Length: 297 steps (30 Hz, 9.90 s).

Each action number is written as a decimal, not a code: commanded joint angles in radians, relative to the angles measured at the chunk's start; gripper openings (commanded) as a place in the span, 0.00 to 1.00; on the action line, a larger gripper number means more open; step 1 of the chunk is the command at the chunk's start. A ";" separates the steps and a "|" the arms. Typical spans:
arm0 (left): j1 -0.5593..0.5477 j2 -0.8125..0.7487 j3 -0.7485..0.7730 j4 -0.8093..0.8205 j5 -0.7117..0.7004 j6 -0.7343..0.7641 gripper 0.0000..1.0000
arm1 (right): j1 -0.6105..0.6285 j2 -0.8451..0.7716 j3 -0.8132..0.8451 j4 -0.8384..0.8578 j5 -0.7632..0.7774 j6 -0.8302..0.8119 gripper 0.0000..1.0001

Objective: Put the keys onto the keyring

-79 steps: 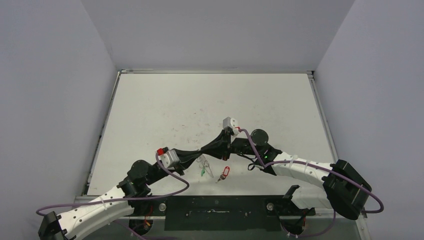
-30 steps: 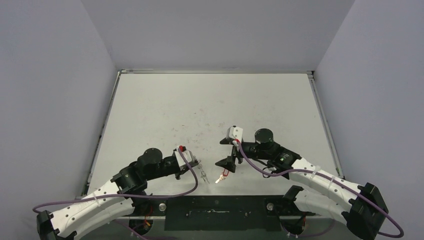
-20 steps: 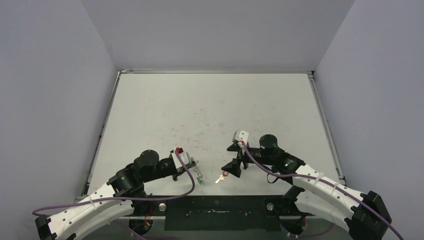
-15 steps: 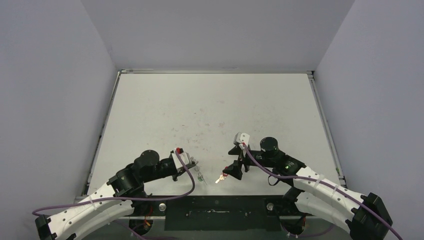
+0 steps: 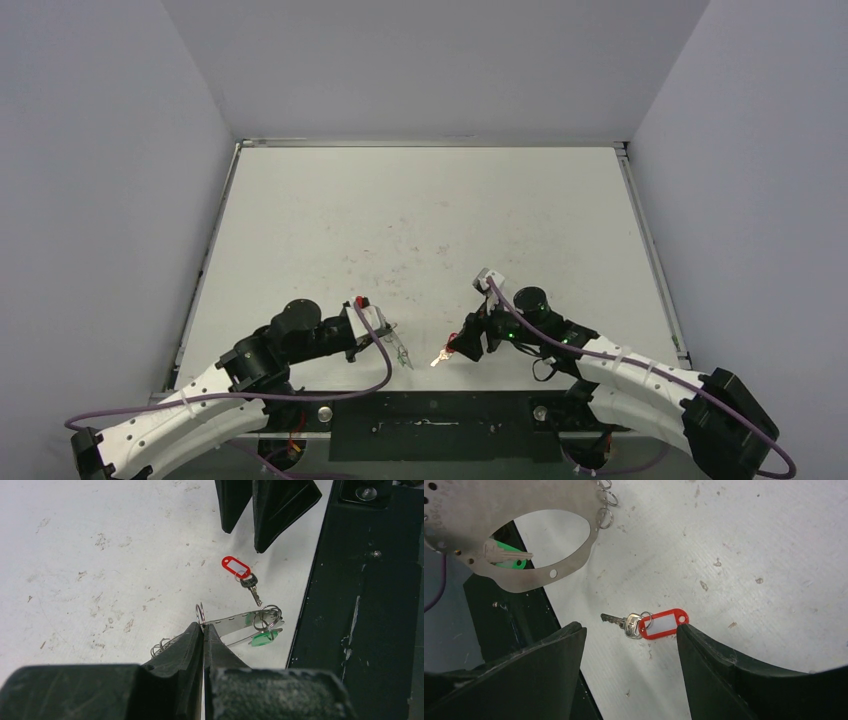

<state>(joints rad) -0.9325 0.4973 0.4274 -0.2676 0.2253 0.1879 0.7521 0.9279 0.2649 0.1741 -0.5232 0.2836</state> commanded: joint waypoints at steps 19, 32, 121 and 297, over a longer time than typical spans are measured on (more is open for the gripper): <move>0.005 0.004 0.036 0.052 -0.011 -0.012 0.00 | 0.004 0.378 0.156 0.015 0.017 0.275 0.40; 0.004 0.007 0.033 0.063 -0.010 -0.012 0.00 | 0.026 0.429 0.181 -0.034 0.022 0.259 0.22; 0.004 -0.005 0.044 0.051 0.020 -0.028 0.00 | -0.024 0.305 0.454 -0.351 -0.055 0.016 0.00; 0.004 0.093 -0.032 0.325 0.259 0.009 0.00 | 0.234 0.161 0.365 0.032 -0.196 -0.558 0.35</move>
<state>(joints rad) -0.9279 0.5976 0.3817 -0.0166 0.4549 0.1890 0.9936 1.0748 0.5793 0.1444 -0.6785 -0.2916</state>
